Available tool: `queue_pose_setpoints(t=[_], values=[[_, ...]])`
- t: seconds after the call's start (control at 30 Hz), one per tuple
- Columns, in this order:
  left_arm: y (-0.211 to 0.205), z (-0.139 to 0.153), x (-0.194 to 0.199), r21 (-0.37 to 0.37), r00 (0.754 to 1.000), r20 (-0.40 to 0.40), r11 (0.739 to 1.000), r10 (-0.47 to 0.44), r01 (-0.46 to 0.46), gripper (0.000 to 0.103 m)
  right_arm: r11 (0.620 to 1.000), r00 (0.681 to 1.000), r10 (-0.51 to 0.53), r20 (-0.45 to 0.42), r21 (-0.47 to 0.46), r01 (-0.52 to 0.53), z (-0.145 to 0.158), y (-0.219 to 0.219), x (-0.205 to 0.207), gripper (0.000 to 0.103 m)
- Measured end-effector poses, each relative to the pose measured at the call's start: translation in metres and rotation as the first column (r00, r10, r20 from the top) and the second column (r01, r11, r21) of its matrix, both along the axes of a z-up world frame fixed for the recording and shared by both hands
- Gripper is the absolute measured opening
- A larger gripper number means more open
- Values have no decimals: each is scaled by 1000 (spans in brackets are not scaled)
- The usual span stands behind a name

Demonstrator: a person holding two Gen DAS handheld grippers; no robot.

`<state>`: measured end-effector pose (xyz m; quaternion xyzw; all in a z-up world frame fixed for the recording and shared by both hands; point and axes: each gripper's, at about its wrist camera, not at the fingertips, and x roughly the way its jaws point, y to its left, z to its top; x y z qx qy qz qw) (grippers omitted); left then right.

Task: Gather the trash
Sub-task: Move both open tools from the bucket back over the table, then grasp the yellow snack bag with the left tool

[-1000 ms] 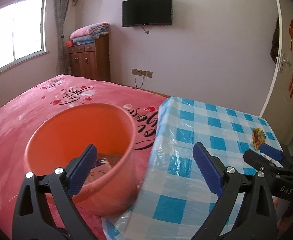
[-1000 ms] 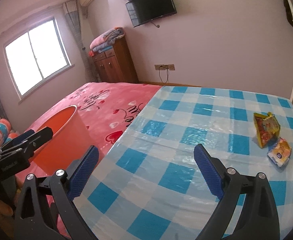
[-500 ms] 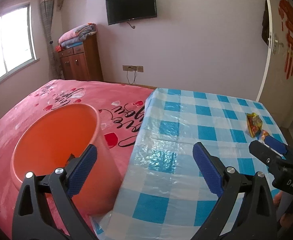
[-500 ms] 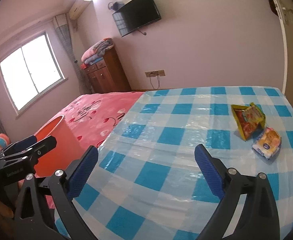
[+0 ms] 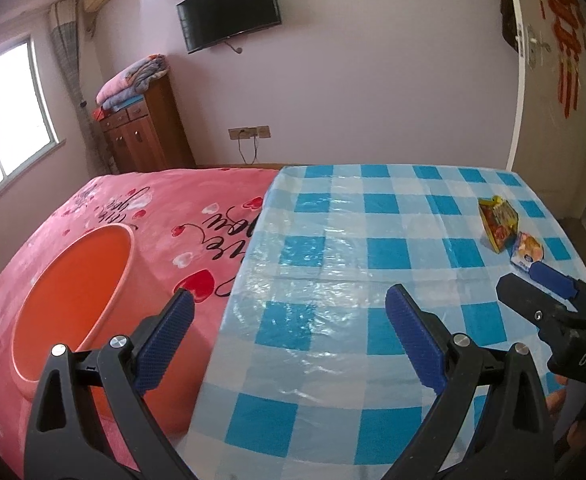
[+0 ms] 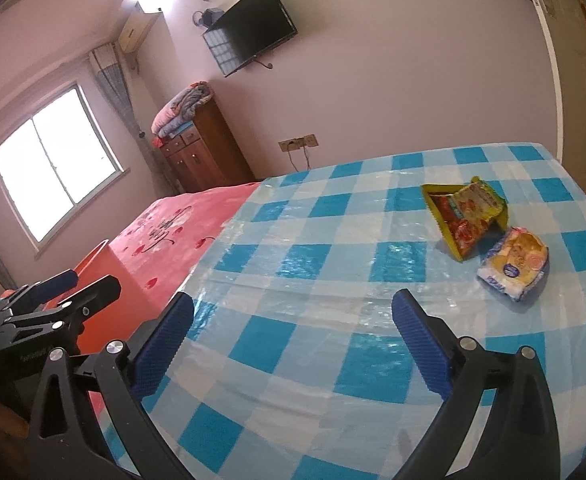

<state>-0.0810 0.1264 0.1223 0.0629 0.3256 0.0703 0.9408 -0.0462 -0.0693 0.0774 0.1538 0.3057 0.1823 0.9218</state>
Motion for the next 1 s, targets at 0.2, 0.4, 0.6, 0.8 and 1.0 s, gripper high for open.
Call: queue_pose_setpoints(t=[0.2, 0.4, 0.6, 0.8, 1.0], values=[[-19, -6, 10, 34, 1000, -16, 999, -22, 22, 97, 999, 999, -47, -22, 3, 47, -7, -24, 6, 98], [-41, -13, 22, 55, 997, -36, 997, -61, 63, 97, 991, 988, -129, -82, 32, 132, -16, -62, 15, 98], [-67, -22, 41, 32, 988, -56, 989, -141, 143, 97, 953, 942, -280, -183, 62, 295, -30, -114, 21, 98], [-99, -25, 72, -24, 968, -68, 970, -243, 241, 97, 925, 904, -352, -242, 57, 375, -45, -154, 28, 98], [-142, -33, 116, -124, 930, -85, 930, -356, 345, 97, 936, 901, -335, -275, 11, 351, -59, -161, 41, 98]])
